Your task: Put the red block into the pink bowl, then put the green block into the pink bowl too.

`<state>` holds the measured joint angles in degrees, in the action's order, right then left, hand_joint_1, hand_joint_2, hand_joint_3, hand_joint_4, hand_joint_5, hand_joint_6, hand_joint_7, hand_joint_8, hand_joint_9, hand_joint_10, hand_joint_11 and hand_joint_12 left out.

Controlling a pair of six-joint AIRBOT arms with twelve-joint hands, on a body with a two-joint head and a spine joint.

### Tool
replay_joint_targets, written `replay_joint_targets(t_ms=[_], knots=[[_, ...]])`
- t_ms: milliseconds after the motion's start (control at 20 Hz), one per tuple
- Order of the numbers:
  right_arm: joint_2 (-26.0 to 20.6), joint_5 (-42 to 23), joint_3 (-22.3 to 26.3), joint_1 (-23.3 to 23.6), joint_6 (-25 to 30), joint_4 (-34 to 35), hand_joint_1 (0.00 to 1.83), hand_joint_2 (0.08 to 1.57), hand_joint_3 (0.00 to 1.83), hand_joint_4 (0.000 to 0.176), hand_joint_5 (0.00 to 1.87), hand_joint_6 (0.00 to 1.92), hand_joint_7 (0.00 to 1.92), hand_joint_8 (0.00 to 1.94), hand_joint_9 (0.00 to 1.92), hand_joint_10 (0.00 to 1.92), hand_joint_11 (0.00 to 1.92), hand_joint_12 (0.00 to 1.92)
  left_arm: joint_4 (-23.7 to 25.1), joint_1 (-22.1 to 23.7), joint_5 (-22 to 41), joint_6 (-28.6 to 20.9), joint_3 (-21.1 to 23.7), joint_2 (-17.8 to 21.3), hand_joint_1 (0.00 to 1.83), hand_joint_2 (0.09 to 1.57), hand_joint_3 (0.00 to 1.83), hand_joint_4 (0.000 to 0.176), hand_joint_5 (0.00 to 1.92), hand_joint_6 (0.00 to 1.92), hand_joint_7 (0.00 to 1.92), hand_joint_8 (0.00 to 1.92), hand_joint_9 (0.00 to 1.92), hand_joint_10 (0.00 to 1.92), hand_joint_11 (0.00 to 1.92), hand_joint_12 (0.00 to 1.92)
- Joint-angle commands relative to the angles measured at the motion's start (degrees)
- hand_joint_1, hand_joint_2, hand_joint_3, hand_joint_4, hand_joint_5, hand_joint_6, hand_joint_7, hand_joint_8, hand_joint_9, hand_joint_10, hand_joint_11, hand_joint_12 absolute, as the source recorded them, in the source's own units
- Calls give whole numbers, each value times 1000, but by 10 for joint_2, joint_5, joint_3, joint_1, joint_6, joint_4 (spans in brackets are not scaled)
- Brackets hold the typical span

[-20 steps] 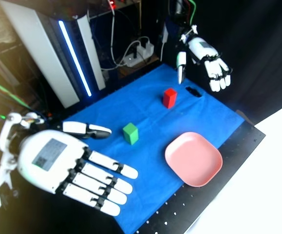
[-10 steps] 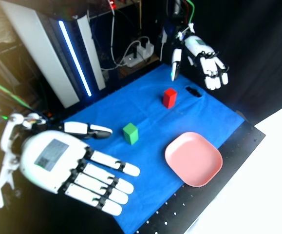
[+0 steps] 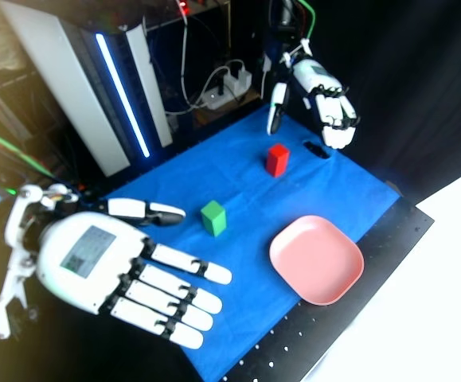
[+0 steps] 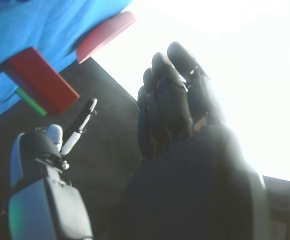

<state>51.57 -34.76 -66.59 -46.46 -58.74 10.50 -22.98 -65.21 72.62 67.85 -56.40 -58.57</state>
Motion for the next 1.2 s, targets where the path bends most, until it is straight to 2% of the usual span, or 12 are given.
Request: replay_joint_targets(t_ms=[0, 50, 200, 250, 300, 450, 500, 550, 600, 850, 1000, 1150], knots=[[-1, -68, -3, 5, 1, 4, 7, 1011, 11, 111, 32, 4, 44, 6, 4, 0, 27, 14, 18, 9, 61, -3, -1, -3, 686, 840, 0, 0, 299, 0, 356, 0, 398, 0, 107, 751], [-1, -68, -3, 5, 1, 4, 13, 998, 4, 116, 36, 5, 54, 8, 7, 1, 27, 15, 21, 11, 57, -3, -1, -5, 662, 829, 0, 3, 265, 0, 328, 0, 343, 0, 40, 716], [0, -68, -3, 5, 1, 4, 1, 985, 0, 103, 27, 0, 40, 0, 9, 1, 38, 23, 26, 20, 45, -3, -6, -14, 640, 784, 0, 52, 230, 0, 299, 1, 290, 1, 0, 683], [0, -68, -3, 5, 1, 4, 0, 982, 0, 81, 43, 7, 52, 6, 28, 8, 61, 34, 28, 23, 42, -3, -8, -16, 654, 781, 0, 45, 226, 0, 289, 0, 278, 0, 0, 677], [1, -68, -3, 5, 1, 4, 16, 979, 0, 92, 44, 6, 47, 3, 8, 1, 20, 17, 28, 26, 38, -3, -9, -18, 653, 779, 0, 40, 225, 0, 291, 1, 279, 1, 0, 692], [1, -68, -3, 5, 1, 4, 12, 944, 0, 102, 52, 5, 73, 9, 22, 7, 36, 23, 30, 35, 24, -3, -17, -25, 650, 783, 0, 34, 280, 6, 315, 3, 264, 6, 0, 434], [1, -68, -3, 5, 1, 4, 6, 948, 0, 96, 52, 4, 74, 7, 24, 6, 37, 25, 30, 36, 21, -3, -18, -27, 668, 779, 0, 36, 296, 5, 333, 4, 293, 10, 0, 540], [1, -68, -3, 5, 1, 4, 0, 973, 1, 93, 48, 2, 62, 2, 24, 5, 53, 33, 30, 38, 16, -3, -21, -30, 698, 782, 0, 5, 320, 5, 368, 7, 341, 15, 0, 687], [1, -68, -3, 5, 1, 4, 7, 979, 3, 91, 50, 2, 60, 0, 22, 4, 47, 31, 30, 39, 12, -3, -23, -33, 731, 790, 1, 0, 336, 6, 391, 8, 370, 17, 0, 762], [1, -68, -3, 5, 1, 4, 24, 957, 0, 93, 51, 0, 62, 0, 18, 1, 27, 28, 26, 42, -2, -23, -39, -46, 794, 862, 4, 0, 435, 9, 516, 11, 488, 19, 0, 996], [1, -68, -3, 5, 1, 4, 18, 917, 0, 110, 50, 0, 83, 7, 33, 5, 37, 36, 25, 42, -5, -24, -41, -48, 869, 863, 0, 0, 500, 7, 593, 8, 573, 20, 52, 1078], [1, -68, -3, 5, 1, 4, 16, 937, 0, 95, 63, 4, 100, 9, 54, 10, 56, 50, 25, 43, -6, -24, -41, -49, 971, 853, 0, 0, 593, 12, 711, 14, 680, 27, 109, 1087]])
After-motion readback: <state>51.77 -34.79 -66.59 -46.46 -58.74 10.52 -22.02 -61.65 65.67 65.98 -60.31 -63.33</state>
